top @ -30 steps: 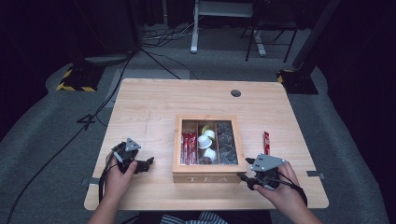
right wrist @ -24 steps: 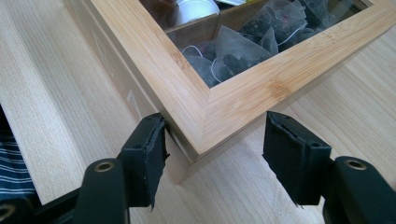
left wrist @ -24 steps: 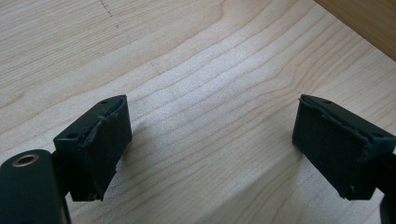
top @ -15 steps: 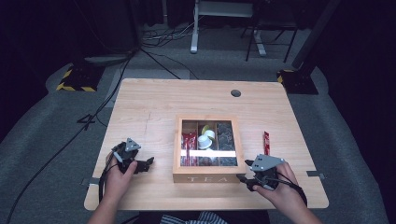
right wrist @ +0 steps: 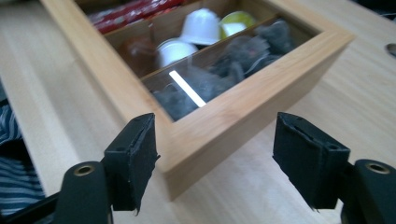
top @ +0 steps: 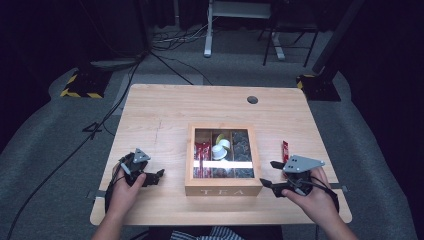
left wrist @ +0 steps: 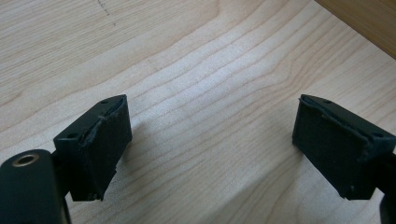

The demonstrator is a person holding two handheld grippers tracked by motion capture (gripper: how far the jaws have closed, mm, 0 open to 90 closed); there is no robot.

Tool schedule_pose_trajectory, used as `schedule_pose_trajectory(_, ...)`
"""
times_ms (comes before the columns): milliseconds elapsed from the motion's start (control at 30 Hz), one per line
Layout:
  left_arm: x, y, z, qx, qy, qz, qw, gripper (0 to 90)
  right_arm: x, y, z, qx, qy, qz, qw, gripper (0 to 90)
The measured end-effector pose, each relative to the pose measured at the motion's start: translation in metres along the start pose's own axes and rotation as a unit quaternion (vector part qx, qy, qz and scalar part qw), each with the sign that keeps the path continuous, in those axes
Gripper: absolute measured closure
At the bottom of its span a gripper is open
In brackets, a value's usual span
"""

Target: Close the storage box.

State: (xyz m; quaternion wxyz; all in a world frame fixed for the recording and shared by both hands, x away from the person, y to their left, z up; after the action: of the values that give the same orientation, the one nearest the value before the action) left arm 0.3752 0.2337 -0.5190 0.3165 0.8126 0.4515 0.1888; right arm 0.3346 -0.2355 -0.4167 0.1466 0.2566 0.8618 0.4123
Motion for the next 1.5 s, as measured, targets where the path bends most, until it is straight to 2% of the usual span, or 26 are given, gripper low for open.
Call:
schedule_pose_trajectory(167, 0.001, -0.001, -0.001, 0.0, -0.006, 0.006, 1.0, 12.0, -0.025, -0.001, -0.013, -0.018, -0.022, 0.025, 0.9993, 29.4)
schedule_pose_trajectory(433, 0.004, -0.002, -0.002, 0.002, -0.012, 0.016, 0.9998, 12.0, -0.065, -0.018, -0.03, -0.021, -0.059, 0.064, 0.996, 29.3)
schedule_pose_trajectory(533, 0.005, -0.003, -0.003, -0.001, -0.014, 0.014, 0.9998, 12.0, -0.079, -0.027, -0.032, -0.012, -0.074, 0.078, 0.9942, 30.1)
schedule_pose_trajectory(667, 0.006, -0.004, -0.003, -0.001, -0.015, 0.019, 0.9997, 12.0, -0.096, -0.044, -0.033, 0.016, -0.091, 0.086, 0.992, 29.6)
schedule_pose_trajectory(800, 0.006, -0.004, -0.003, -0.001, -0.016, 0.019, 0.9997, 12.0, -0.11, -0.064, -0.032, 0.016, -0.088, 0.116, 0.9892, 29.2)
schedule_pose_trajectory(900, 0.006, -0.004, -0.003, -0.001, -0.016, 0.019, 0.9997, 12.0, -0.118, -0.078, -0.031, 0.009, -0.078, 0.146, 0.9862, 29.2)
schedule_pose_trajectory(967, 0.006, -0.004, -0.003, 0.0, -0.016, 0.019, 0.9997, 12.0, -0.122, -0.086, -0.03, 0.008, -0.075, 0.157, 0.9848, 29.1)
schedule_pose_trajectory(1067, 0.006, -0.004, -0.003, -0.001, -0.016, 0.019, 0.9997, 12.0, -0.128, -0.097, -0.03, 0.014, -0.09, 0.156, 0.9835, 29.2)
schedule_pose_trajectory(1200, 0.006, -0.004, -0.003, -0.001, -0.016, 0.019, 0.9997, 12.0, -0.134, -0.109, -0.027, 0.017, -0.098, 0.163, 0.9815, 29.2)
schedule_pose_trajectory(1500, 0.007, -0.004, -0.004, 0.0, -0.018, 0.021, 0.9996, 11.9, -0.142, -0.131, -0.016, 0.037, -0.114, 0.159, 0.9801, 29.1)
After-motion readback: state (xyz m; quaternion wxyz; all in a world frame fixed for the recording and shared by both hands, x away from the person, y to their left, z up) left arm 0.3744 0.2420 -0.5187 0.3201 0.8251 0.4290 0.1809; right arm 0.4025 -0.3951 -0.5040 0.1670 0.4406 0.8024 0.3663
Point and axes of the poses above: each handheld gripper's, and its own axes: z roughly forward along the jaws, y roughly out of its top, x roughly to its left, the point moved 2 cm from there along z, roughly forward along the jaws, and after that the axes turned 3 degrees about y, right-handed, at the moved point
